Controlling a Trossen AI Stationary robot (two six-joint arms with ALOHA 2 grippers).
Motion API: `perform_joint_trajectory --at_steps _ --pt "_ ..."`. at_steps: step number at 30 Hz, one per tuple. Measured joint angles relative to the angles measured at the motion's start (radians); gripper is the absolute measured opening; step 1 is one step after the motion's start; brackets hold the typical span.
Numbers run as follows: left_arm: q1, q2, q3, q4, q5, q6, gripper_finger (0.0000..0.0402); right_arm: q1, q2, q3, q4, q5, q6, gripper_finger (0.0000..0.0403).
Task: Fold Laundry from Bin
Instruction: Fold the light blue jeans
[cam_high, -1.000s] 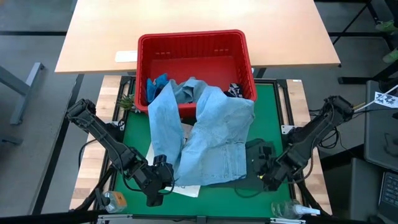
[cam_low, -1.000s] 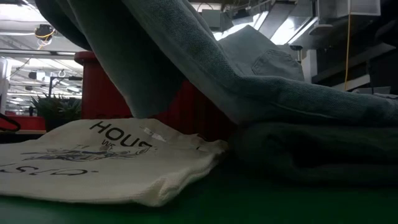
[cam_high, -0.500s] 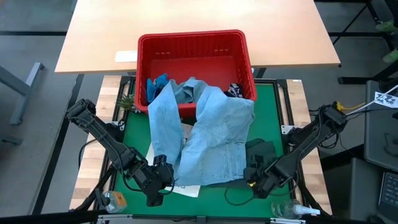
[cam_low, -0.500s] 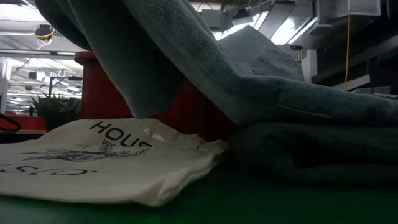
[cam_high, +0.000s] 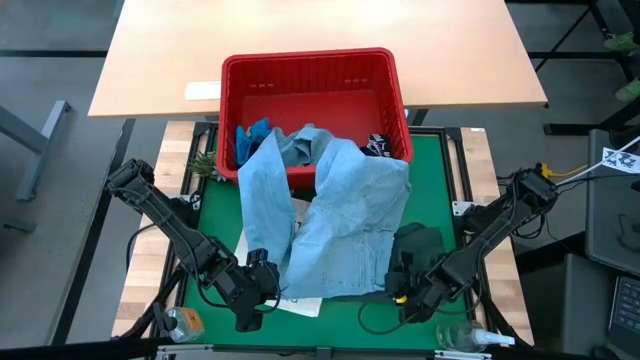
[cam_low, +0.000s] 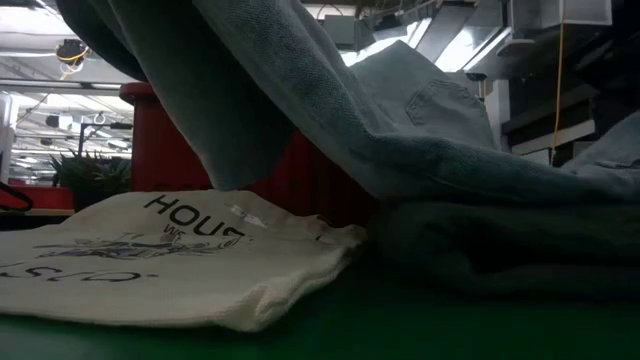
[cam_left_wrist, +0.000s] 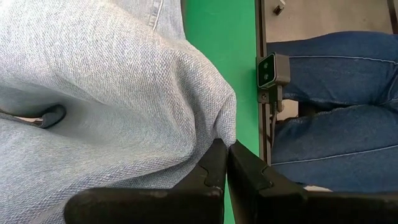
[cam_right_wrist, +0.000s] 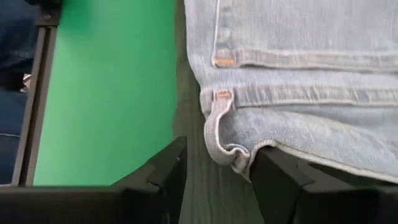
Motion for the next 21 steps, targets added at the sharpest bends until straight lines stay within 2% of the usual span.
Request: perform_joint_trajectory --at_steps 4,11,17,21 --pt "0.000 0.000 0.000 0.000 0.000 0.000 0.0000 0.000 0.000 0.000 -0.001 0.007 -0.002 0.0142" --pt "0.000 0.000 0.000 0.000 0.000 0.000 0.0000 0.000 0.000 0.000 -0.001 0.041 -0.062 0.0019" --pt "0.000 0.000 0.000 -0.001 0.000 0.000 0.0000 0.000 -0.018 0.064 -0.115 0.009 -0.101 0.0045" --pt "0.000 0.000 0.000 -0.001 0.000 0.000 0.0000 0.000 -0.032 0.180 -0.322 0.002 -0.103 0.0024"
